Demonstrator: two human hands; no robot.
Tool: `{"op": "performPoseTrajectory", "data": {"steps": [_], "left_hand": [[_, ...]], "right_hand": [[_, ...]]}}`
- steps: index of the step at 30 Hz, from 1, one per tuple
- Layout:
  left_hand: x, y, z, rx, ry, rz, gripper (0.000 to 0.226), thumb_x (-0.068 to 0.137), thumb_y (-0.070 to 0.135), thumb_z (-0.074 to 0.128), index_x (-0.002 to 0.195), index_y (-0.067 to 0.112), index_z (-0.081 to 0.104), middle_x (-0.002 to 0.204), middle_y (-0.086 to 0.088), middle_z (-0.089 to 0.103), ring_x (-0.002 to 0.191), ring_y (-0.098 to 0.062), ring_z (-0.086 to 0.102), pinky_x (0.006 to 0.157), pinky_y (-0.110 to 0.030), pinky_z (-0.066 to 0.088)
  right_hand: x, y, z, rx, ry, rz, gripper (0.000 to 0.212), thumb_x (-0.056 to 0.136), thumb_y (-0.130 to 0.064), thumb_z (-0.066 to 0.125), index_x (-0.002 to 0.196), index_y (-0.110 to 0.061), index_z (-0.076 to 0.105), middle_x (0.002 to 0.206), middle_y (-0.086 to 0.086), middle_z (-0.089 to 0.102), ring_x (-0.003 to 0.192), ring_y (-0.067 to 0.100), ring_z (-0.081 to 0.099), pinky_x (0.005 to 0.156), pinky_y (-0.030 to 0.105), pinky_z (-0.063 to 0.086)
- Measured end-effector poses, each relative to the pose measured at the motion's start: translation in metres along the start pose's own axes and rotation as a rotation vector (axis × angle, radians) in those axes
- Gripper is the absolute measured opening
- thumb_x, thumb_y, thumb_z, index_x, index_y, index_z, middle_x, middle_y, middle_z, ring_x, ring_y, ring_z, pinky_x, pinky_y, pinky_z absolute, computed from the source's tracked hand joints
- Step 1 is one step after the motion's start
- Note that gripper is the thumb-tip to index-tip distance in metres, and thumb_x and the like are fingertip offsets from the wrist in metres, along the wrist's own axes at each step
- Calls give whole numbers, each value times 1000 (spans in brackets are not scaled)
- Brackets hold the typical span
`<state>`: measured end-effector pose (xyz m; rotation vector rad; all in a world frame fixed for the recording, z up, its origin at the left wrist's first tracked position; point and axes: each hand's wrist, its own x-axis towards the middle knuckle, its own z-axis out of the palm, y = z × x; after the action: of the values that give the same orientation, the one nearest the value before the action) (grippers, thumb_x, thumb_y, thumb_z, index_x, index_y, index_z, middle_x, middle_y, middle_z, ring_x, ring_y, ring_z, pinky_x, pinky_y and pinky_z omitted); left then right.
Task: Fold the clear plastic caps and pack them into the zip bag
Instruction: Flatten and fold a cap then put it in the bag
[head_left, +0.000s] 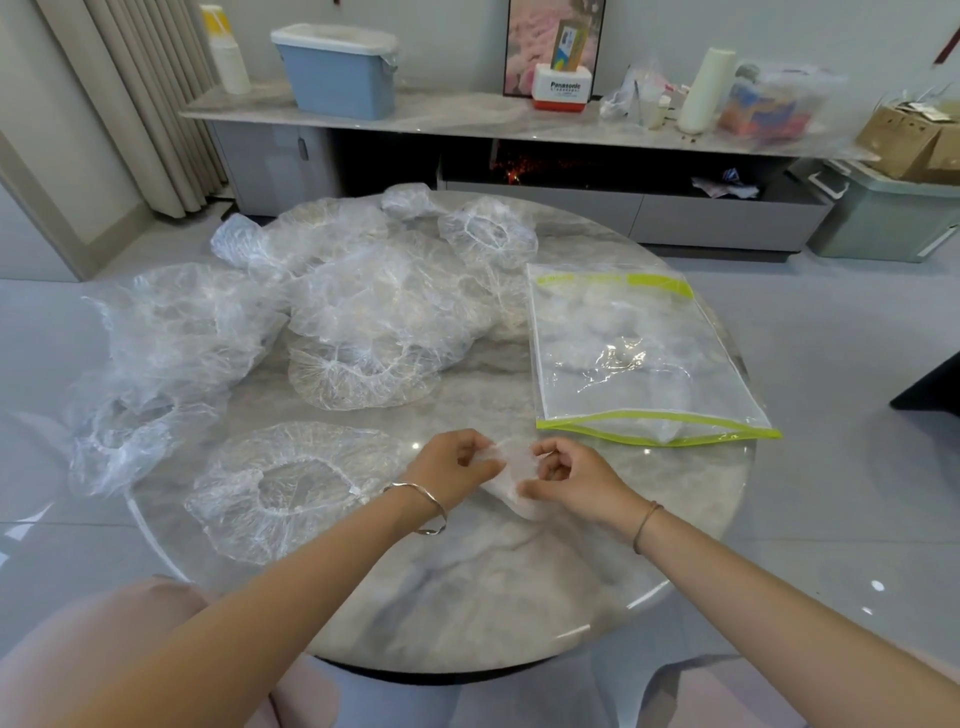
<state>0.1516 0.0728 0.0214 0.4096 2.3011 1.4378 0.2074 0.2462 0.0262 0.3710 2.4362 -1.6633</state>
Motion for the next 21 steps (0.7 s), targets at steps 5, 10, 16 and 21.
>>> {"op": "performPoseTrajectory", "data": {"steps": [5, 10, 16, 21], "left_hand": [[3, 29, 5, -171, -149, 33, 9, 84, 19, 70, 91, 14, 68, 80, 3, 71, 73, 2, 63, 72, -8, 46], [17, 49, 20, -193, -206, 60, 21, 80, 13, 73, 99, 16, 65, 81, 0, 70, 68, 1, 61, 67, -7, 44], [55, 53, 49, -85, 50, 155, 20, 86, 28, 66, 105, 22, 63, 100, 8, 64, 92, -5, 58, 81, -14, 41], [86, 30, 62, 614, 26, 460, 68, 77, 40, 72, 137, 27, 44, 143, 4, 41, 130, -19, 36, 108, -33, 27]], "right_hand": [[-15, -5, -35, 145, -147, 17, 34, 74, -26, 80, 105, -16, 70, 106, 3, 70, 96, 12, 60, 92, 24, 44], [-27, -2, -61, 427, -97, 172, 41, 80, -15, 70, 115, 4, 61, 100, 8, 66, 89, 15, 62, 79, 24, 51], [-25, 7, -92, 540, 195, 149, 19, 78, -2, 71, 87, -11, 56, 82, 4, 61, 66, 11, 56, 60, 19, 50], [-22, 12, -110, -31, 572, -396, 26, 76, 9, 65, 71, -12, 50, 72, -3, 51, 67, 5, 48, 62, 14, 40]]}}
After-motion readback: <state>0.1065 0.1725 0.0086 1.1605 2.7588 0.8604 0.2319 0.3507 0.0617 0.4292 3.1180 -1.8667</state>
